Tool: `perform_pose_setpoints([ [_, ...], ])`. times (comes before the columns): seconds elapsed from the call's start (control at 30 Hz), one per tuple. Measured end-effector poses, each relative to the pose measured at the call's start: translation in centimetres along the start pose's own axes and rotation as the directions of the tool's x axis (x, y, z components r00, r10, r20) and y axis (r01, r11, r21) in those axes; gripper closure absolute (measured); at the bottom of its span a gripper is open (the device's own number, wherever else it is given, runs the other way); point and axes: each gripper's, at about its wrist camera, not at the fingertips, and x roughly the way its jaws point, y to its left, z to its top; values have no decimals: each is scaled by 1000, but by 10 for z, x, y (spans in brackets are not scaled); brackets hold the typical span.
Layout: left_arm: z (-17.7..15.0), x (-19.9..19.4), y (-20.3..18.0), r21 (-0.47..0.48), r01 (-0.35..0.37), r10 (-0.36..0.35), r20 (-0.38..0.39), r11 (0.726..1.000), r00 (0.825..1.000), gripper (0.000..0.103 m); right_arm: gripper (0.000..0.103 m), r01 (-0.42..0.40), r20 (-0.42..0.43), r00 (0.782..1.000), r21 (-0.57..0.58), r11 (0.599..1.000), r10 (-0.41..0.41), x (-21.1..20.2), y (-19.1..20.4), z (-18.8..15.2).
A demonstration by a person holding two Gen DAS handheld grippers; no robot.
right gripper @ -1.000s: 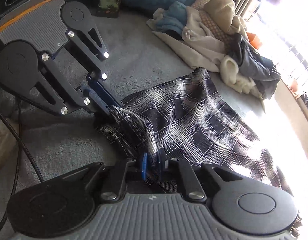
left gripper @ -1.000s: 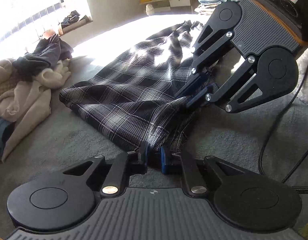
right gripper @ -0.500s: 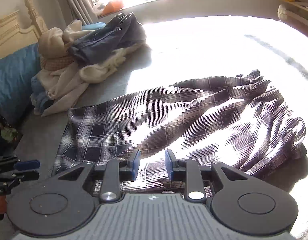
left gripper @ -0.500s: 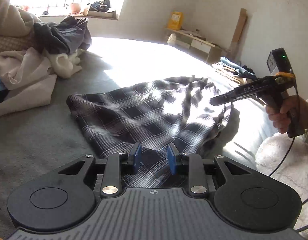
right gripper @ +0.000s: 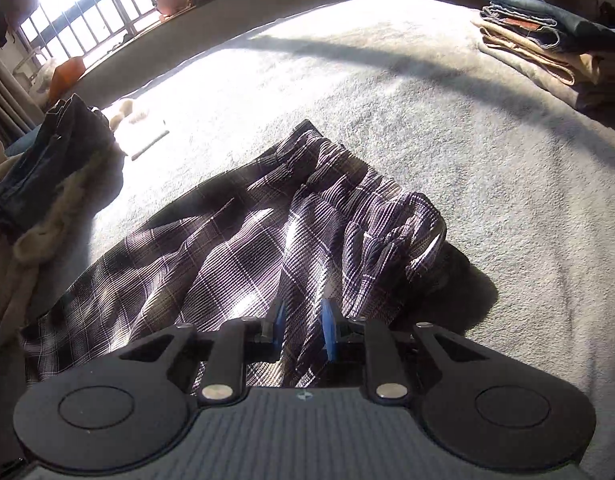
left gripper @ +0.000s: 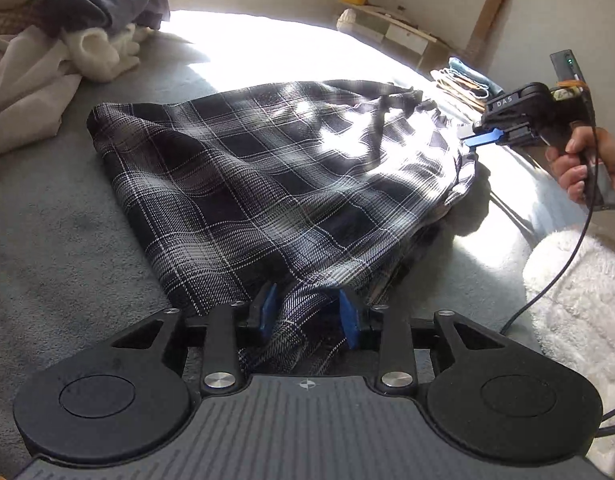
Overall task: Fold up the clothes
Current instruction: 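Grasp the pants edge with the right gripper and lift it toward the left gripper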
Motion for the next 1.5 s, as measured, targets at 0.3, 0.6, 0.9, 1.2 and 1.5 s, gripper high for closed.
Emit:
perform_pose_setpoints([
  [0.3, -3, 0, -9, 41, -16, 16, 0, 999, 1000, 57, 45, 70, 15, 997, 147, 987, -73, 31, -48, 31],
  [0.6, -1, 3, -8, 16, -20, 20, -2, 1000, 1000, 56, 87, 138, 86, 986, 85, 987, -145, 33, -50, 17],
  [0.9, -3, 2, -10, 30, -15, 15, 4, 999, 1000, 51, 71, 46, 281, 958, 16, 999, -49, -6, -18, 27],
  [1.2, -7, 0, -12, 36, -21, 20, 18, 999, 1000, 50, 76, -9, 131, 991, -129, 992, 26, 83, 50, 55],
  [1.5, -14, -3, -8, -11, 11, -10, 49, 1000, 999, 45, 84, -204, 81, 973, -117, 972, 214, 57, 91, 44],
])
